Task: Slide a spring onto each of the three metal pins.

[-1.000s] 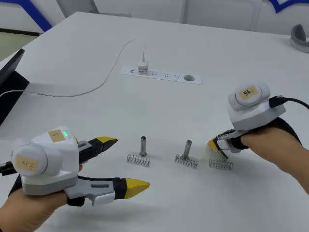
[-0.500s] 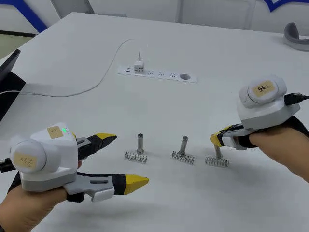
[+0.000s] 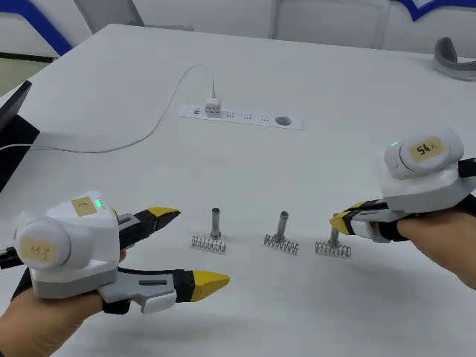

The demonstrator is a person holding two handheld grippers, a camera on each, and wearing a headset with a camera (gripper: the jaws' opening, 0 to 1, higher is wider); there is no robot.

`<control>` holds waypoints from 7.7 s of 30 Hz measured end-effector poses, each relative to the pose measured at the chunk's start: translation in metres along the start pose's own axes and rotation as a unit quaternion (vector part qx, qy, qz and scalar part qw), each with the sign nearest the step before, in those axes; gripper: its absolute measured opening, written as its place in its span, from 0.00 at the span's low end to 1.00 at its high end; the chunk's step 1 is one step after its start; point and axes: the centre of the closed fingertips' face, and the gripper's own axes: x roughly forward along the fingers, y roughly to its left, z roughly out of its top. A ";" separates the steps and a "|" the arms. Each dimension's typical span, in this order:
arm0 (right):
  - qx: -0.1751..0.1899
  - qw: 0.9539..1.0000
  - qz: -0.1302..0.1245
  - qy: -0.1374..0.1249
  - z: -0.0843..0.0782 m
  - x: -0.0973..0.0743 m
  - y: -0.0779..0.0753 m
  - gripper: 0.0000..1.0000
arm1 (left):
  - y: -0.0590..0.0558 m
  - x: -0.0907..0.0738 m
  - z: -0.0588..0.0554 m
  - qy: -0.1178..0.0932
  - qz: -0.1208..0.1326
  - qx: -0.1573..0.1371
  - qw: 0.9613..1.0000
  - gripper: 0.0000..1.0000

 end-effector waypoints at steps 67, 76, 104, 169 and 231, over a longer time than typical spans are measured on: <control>-0.121 0.989 0.085 0.015 -0.030 -0.013 0.009 0.19 | -0.001 0.001 0.001 -0.002 0.003 0.003 1.000 0.81; -0.154 0.981 0.114 0.044 -0.041 0.001 0.012 0.18 | -0.002 0.001 0.000 -0.002 0.003 0.001 1.000 0.81; -0.208 0.956 0.169 0.122 -0.056 0.014 0.016 0.12 | -0.003 -0.002 -0.003 -0.002 0.003 -0.007 1.000 0.80; -0.334 0.905 0.248 0.084 -0.002 -0.013 0.132 0.11 | -0.049 0.027 -0.005 -0.001 -0.079 0.032 0.996 0.44; -0.412 0.863 0.286 0.058 0.024 -0.038 0.174 0.11 | -0.072 0.035 -0.009 0.006 -0.124 0.101 0.987 0.11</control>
